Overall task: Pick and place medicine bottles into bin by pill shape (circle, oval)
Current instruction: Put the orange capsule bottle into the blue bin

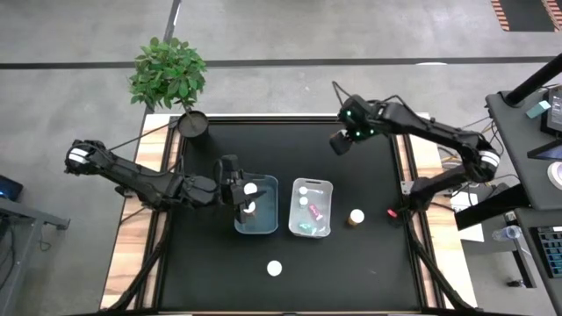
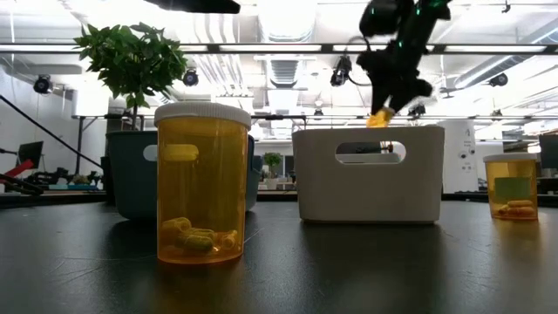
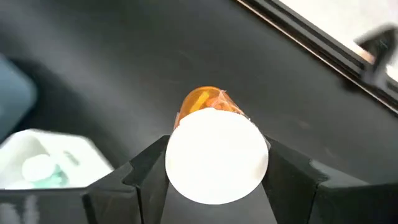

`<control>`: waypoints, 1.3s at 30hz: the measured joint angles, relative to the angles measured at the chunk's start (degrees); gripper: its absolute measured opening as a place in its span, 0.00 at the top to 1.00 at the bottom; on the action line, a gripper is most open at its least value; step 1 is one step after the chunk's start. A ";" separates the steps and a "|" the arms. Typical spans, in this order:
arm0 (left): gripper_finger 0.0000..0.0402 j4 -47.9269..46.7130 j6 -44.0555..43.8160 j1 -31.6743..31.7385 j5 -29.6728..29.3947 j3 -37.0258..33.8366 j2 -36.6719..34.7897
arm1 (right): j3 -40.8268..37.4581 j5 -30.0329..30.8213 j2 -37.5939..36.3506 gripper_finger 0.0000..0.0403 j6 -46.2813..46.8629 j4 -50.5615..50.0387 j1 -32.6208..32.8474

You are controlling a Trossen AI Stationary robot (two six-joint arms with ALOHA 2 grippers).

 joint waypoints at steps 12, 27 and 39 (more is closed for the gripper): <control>0.53 1.35 -2.76 0.00 0.00 -0.02 0.02 | -0.02 0.17 -0.56 0.48 -4.27 13.87 16.66; 0.53 1.18 -2.84 0.00 -0.06 -0.04 0.02 | 6.39 -5.50 9.39 0.48 -1.62 23.11 21.63; 0.53 -0.95 -2.82 0.00 -4.34 -0.09 -0.11 | 19.00 -9.10 21.72 0.48 -4.29 15.07 22.50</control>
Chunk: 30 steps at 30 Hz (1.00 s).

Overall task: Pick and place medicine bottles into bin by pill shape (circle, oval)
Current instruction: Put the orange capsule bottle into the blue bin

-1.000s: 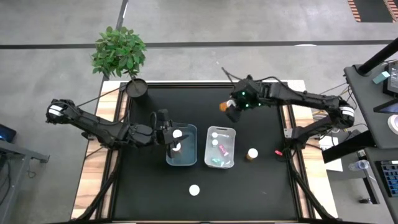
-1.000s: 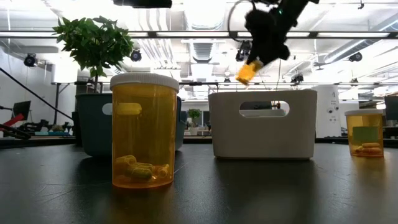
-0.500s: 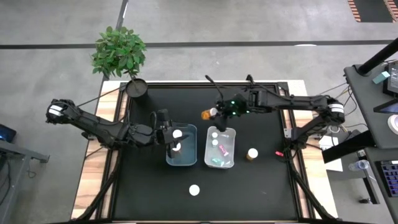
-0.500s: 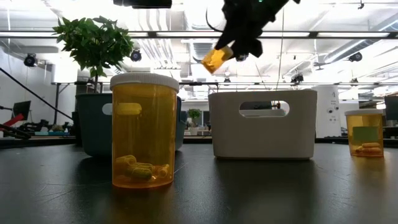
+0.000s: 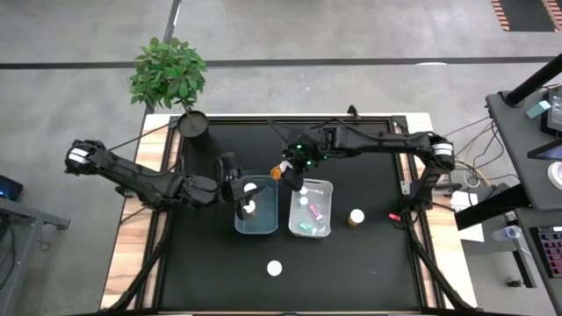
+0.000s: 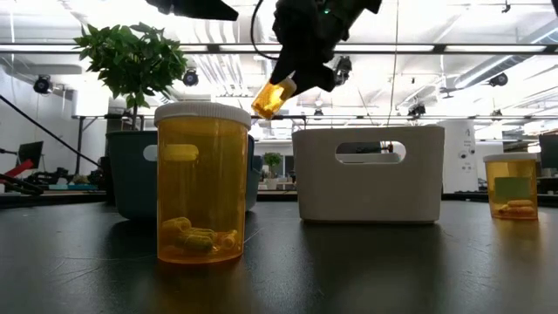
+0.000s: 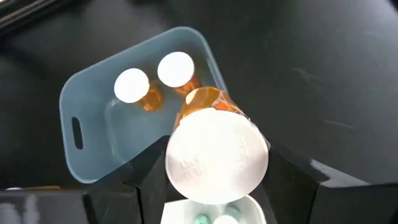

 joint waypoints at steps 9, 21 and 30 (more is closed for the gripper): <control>0.53 -0.26 0.00 -0.04 -0.07 0.00 -1.22 | 1.57 -0.32 4.15 0.48 -0.87 1.08 1.22; 0.53 -0.89 -0.07 -0.04 -0.05 -0.11 -2.25 | 4.06 -0.40 10.12 0.48 -1.91 3.83 3.51; 0.53 -0.87 -0.07 -0.09 -0.05 -0.13 -2.25 | 10.03 -0.07 16.14 0.48 -6.89 0.81 4.87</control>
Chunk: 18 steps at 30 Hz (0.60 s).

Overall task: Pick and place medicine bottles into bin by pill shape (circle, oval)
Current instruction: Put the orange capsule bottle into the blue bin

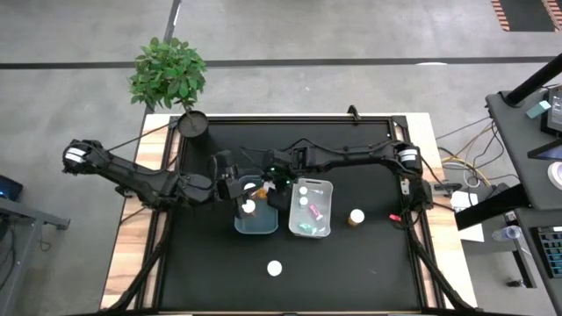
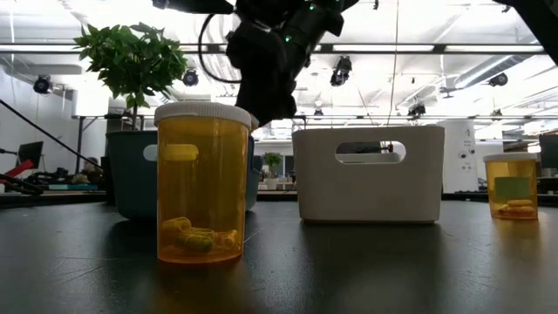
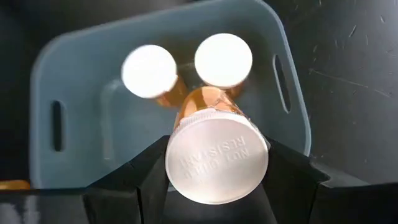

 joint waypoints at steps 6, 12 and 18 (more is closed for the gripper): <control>0.53 -0.08 0.01 0.00 0.02 -0.01 0.00 | 1.19 2.43 3.91 0.48 -2.47 -0.90 0.11; 0.53 -0.10 0.04 0.00 0.04 -0.02 0.00 | 1.39 6.25 4.98 0.48 -4.02 -1.63 0.13; 0.53 -0.08 0.04 0.02 0.04 -0.07 0.00 | 1.39 6.33 4.98 0.45 -3.97 -1.35 0.11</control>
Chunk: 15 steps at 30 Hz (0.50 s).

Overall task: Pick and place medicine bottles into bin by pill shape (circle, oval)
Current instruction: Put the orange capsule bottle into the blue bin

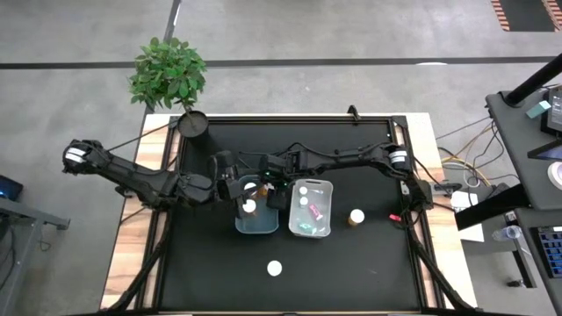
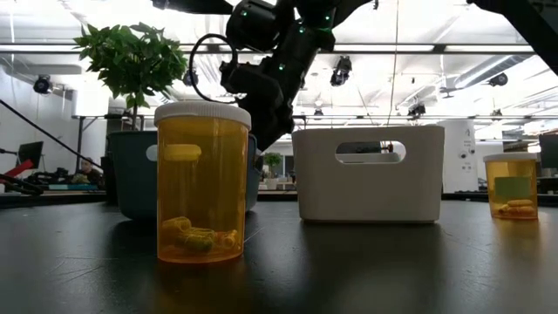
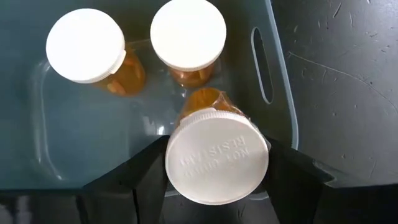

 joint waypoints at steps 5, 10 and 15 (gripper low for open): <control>0.53 0.06 0.00 0.04 0.00 0.00 0.00 | 0.00 0.05 0.00 0.38 0.00 0.09 0.00; 0.53 0.09 0.00 0.02 0.00 0.00 0.00 | 0.12 0.05 0.00 0.33 0.47 -0.05 0.00; 0.53 0.10 0.00 0.02 0.00 0.00 0.00 | 0.31 0.05 -0.37 0.31 0.74 -0.39 0.15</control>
